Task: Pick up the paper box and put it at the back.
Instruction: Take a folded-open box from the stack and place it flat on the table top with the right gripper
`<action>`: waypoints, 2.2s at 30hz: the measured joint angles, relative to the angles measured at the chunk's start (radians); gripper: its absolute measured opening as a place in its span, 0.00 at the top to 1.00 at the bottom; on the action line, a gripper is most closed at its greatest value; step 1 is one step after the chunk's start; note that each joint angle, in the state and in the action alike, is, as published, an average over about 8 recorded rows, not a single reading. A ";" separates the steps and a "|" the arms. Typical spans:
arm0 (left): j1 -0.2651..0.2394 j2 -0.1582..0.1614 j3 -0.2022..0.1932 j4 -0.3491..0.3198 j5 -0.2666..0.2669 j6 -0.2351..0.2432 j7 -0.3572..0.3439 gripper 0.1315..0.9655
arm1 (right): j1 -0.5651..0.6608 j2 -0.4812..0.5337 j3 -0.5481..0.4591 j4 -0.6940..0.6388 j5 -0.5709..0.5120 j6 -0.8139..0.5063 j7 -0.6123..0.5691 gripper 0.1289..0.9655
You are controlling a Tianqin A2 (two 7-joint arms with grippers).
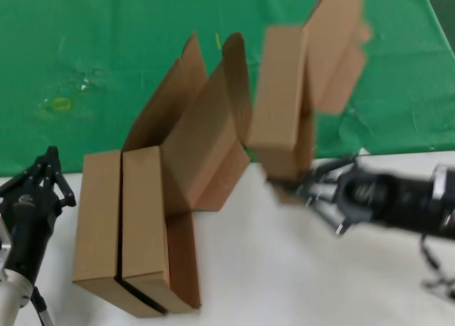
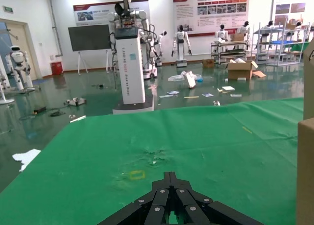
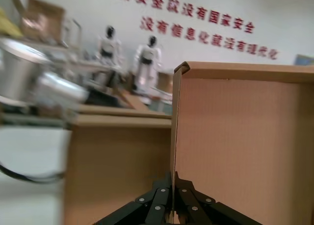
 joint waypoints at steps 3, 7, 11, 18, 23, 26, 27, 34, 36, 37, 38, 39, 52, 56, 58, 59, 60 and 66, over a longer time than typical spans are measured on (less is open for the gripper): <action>0.000 0.000 0.000 0.000 0.000 0.000 0.000 0.98 | 0.097 0.031 0.021 -0.069 -0.037 0.003 -0.011 0.98; 0.000 0.000 0.000 0.000 0.000 0.000 0.000 0.98 | 0.254 0.053 0.030 -0.208 -0.155 0.034 -0.069 0.98; 0.000 0.000 0.000 0.000 0.000 0.000 0.000 0.98 | 0.431 0.061 -0.007 -0.379 -0.328 0.119 -0.181 0.98; 0.000 0.000 0.000 0.000 0.000 0.000 0.000 0.98 | 0.752 0.011 -0.157 -0.702 -0.645 0.242 -0.296 0.98; 0.000 0.000 0.000 0.000 0.000 0.000 0.000 0.98 | 0.957 -0.075 -0.295 -0.931 -0.822 0.272 -0.283 0.98; 0.000 0.000 0.000 0.000 0.000 0.000 0.000 0.98 | 1.048 -0.131 -0.369 -1.053 -0.891 0.293 -0.276 0.98; 0.000 0.000 0.000 0.000 0.000 0.000 0.000 0.98 | 1.073 -0.150 -0.390 -1.089 -0.909 0.299 -0.271 0.98; 0.000 0.000 0.000 0.000 0.000 0.000 0.000 0.98 | 1.176 -0.262 -0.497 -1.244 -0.994 0.325 -0.191 0.98; 0.000 0.000 0.000 0.000 0.000 0.000 0.000 0.98 | 1.187 -0.283 -0.514 -1.261 -1.006 0.327 -0.161 0.98; 0.000 0.000 0.000 0.000 0.000 0.000 0.000 0.98 | 1.191 -0.292 -0.521 -1.267 -1.010 0.328 -0.147 0.98; 0.000 0.000 0.000 0.000 0.000 0.000 0.000 0.98 | 1.194 -0.298 -0.527 -1.272 -1.013 0.329 -0.135 0.98; 0.000 0.000 0.000 0.000 0.000 0.000 0.000 0.98 | 1.196 -0.304 -0.532 -1.276 -1.016 0.331 -0.124 0.98; 0.000 0.000 0.000 0.000 0.000 0.000 0.000 0.98 | 1.195 -0.328 -0.571 -1.297 -1.027 0.375 -0.071 0.98; 0.000 0.000 0.000 0.000 0.000 0.000 0.000 0.98 | 1.192 -0.330 -0.575 -1.300 -1.024 0.392 -0.069 0.98; 0.000 0.000 0.000 0.000 0.000 0.000 0.000 0.98 | 1.189 -0.330 -0.577 -1.301 -1.023 0.400 -0.070 0.98; 0.000 0.000 0.000 0.000 0.000 0.000 0.000 0.98 | 1.187 -0.330 -0.578 -1.301 -1.022 0.404 -0.070 0.98; 0.000 0.000 0.000 0.000 0.000 0.000 0.000 0.98 | 1.185 -0.330 -0.578 -1.301 -1.020 0.407 -0.071 0.98; 0.000 0.000 0.000 0.000 0.000 0.000 0.000 0.98 | 1.171 -0.330 -0.579 -1.303 -1.013 0.426 -0.075 0.98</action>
